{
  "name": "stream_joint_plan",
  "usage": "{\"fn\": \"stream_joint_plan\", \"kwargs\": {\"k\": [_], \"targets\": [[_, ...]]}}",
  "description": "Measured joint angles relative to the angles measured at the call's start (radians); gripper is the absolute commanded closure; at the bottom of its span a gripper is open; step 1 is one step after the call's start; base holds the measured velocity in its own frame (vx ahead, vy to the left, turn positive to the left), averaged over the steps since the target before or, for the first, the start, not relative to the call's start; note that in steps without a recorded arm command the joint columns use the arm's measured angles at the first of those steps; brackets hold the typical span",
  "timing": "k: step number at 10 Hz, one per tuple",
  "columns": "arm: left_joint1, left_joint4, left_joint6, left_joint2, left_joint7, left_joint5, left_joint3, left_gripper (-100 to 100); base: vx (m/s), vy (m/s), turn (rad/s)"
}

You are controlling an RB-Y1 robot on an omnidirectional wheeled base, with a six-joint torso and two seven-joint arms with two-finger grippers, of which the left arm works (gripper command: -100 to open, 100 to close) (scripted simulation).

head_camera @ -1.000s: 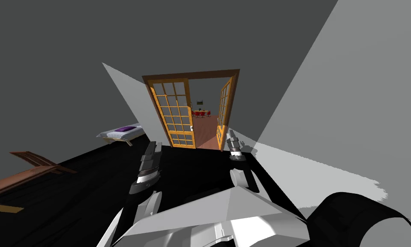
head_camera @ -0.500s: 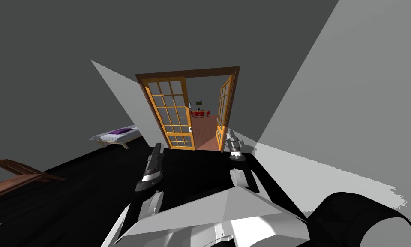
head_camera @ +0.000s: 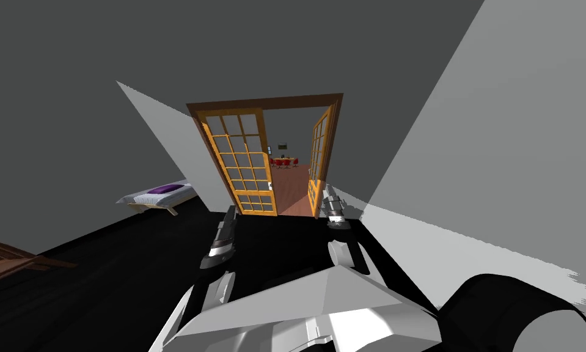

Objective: Push the door open

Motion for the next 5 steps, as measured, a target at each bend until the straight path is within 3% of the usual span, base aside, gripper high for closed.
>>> {"fn": "stream_joint_plan", "kwargs": {"k": [5], "targets": [[-0.033, 0.108, -0.022, 0.022, -0.078, 0.012, -0.007, -100, 0.096, -0.003, -0.037]]}}
